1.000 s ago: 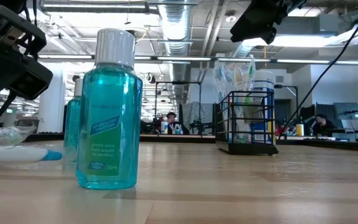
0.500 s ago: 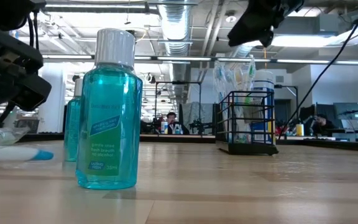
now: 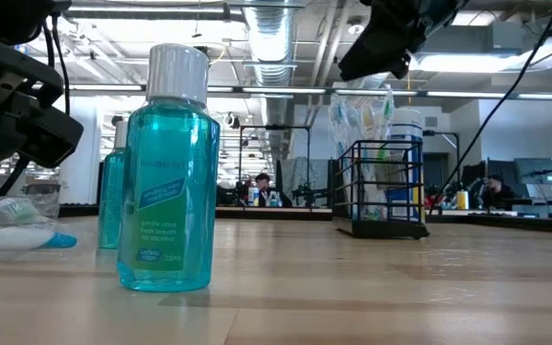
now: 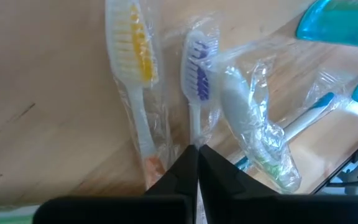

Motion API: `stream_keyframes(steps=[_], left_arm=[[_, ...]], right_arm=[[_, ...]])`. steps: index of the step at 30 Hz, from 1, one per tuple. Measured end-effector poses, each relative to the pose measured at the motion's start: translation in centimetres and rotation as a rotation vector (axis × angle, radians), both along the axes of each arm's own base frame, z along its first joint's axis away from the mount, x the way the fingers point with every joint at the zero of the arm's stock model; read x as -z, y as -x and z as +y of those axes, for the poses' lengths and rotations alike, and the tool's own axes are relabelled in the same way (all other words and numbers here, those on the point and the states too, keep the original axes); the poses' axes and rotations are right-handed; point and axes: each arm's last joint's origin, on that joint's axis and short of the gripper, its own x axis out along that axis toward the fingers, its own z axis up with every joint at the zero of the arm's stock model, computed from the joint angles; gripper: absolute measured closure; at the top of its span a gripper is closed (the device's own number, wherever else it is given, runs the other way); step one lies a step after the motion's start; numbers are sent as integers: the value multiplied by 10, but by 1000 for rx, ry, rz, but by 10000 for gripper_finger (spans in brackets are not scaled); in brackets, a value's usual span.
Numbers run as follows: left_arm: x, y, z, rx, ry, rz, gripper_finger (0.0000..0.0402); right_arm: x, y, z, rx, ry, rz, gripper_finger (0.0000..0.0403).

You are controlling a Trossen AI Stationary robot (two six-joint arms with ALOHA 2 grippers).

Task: Pick & Place toothbrushing station
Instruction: Put the purple toothbrush into the wire mesh organizer

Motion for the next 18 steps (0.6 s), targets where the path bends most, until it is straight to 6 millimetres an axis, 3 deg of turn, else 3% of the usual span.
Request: stream_keyframes(steps=[7, 18], left_arm=[[-4, 0, 1, 10, -19, -42, 401], [-26, 9, 1, 10, -74, -180, 401]], right_arm=[[0, 1, 0, -2, -1, 3, 292], [-1, 1, 0, -4, -3, -6, 292]])
